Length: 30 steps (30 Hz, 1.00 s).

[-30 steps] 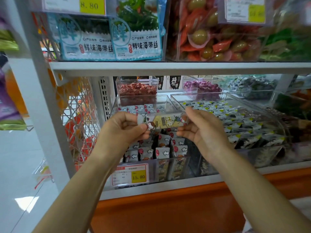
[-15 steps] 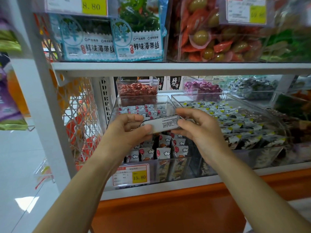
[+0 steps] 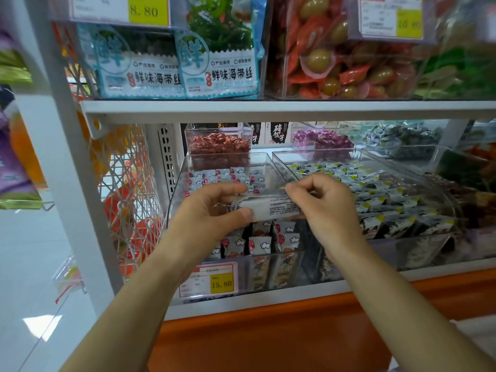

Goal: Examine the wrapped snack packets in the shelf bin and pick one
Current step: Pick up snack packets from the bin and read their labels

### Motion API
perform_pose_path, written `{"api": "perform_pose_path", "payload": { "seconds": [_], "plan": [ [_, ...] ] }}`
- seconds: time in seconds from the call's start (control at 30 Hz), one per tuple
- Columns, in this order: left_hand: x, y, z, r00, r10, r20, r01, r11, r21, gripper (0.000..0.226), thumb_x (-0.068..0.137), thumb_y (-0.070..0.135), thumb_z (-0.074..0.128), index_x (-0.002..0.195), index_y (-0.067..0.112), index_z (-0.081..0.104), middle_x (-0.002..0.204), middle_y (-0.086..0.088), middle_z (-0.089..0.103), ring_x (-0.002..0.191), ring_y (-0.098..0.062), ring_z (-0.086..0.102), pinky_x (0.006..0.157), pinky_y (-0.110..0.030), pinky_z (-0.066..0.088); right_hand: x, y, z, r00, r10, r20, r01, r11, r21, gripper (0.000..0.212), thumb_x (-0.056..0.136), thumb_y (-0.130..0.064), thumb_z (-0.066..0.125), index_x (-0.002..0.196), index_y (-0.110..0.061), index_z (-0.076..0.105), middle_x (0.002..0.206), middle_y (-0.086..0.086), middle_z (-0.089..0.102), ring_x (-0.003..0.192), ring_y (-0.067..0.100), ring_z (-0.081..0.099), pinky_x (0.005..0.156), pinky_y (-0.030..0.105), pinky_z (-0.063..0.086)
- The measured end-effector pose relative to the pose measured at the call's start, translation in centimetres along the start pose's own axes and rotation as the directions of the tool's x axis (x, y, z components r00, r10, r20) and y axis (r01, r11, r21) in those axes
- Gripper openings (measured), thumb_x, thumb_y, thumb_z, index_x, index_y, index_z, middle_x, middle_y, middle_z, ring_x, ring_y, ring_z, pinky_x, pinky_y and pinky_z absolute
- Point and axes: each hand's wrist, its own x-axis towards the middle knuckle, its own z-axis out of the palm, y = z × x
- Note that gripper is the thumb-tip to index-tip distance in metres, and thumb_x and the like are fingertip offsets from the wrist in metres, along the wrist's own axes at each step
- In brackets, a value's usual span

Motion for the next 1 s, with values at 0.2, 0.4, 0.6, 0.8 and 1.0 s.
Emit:
{"api": "perform_pose_path", "payload": {
  "seconds": [0.2,0.4,0.6,0.8,1.0],
  "plan": [
    [0.3,-0.1,0.6,0.987,-0.08,-0.138,0.072,0.996,-0.061,0.007,0.083,0.019,0.066,0.083,0.013,0.071,0.088,-0.001,0.072,0.081,-0.017,0.069,0.067,-0.021,0.057,-0.4,-0.1,0.3,0.995,-0.088,0.047,0.09,0.995,-0.038,0.014,0.085,-0.014,0.065,0.071,-0.01,0.064,0.066,-0.002,0.06,0.058,0.002,0.053,0.056,0.011,0.041],
    [0.3,0.1,0.7,0.956,-0.105,-0.273,0.097,0.994,-0.044,0.025,0.083,0.024,0.068,0.06,0.013,0.07,0.075,0.001,0.072,0.071,-0.026,0.069,0.068,-0.049,0.058,-0.8,-0.2,0.8,0.988,-0.129,0.081,0.129,0.992,0.001,0.016,0.085,-0.011,0.065,0.07,-0.015,0.061,0.064,-0.005,0.058,0.059,0.002,0.053,0.057,0.011,0.042],
    [0.9,-0.1,0.6,0.923,-0.18,-0.34,0.121,0.975,-0.186,0.03,0.086,0.021,0.065,0.071,-0.005,0.066,0.08,-0.008,0.067,0.063,-0.015,0.07,0.058,-0.035,0.059,-0.5,-0.2,0.4,0.962,-0.085,0.26,0.066,0.994,0.082,0.02,0.083,-0.021,0.067,0.098,-0.033,0.065,0.102,-0.01,0.067,0.094,0.001,0.062,0.082,0.022,0.051],
    [1.5,-0.4,1.6,0.961,-0.068,-0.267,0.047,0.995,-0.087,0.023,0.094,0.028,0.052,0.104,0.015,0.067,0.096,0.003,0.069,0.073,-0.004,0.067,0.068,-0.027,0.058,0.5,0.2,-0.9,0.995,-0.051,0.089,0.035,0.985,0.172,0.019,0.082,-0.011,0.067,0.09,-0.028,0.064,0.087,-0.004,0.069,0.073,0.009,0.069,0.063,0.018,0.056],
    [3.2,-2.8,2.4,0.971,0.225,0.079,-0.192,0.539,0.82,0.036,0.095,0.031,0.048,0.13,0.027,0.054,0.128,0.002,0.047,0.118,-0.021,0.032,0.095,-0.024,0.022,1.2,1.2,-1.4,0.991,-0.013,-0.131,0.025,0.996,0.089,0.006,0.083,-0.02,0.068,0.082,-0.018,0.062,0.078,0.007,0.065,0.072,0.018,0.067,0.068,0.036,0.059]
  ]
}}
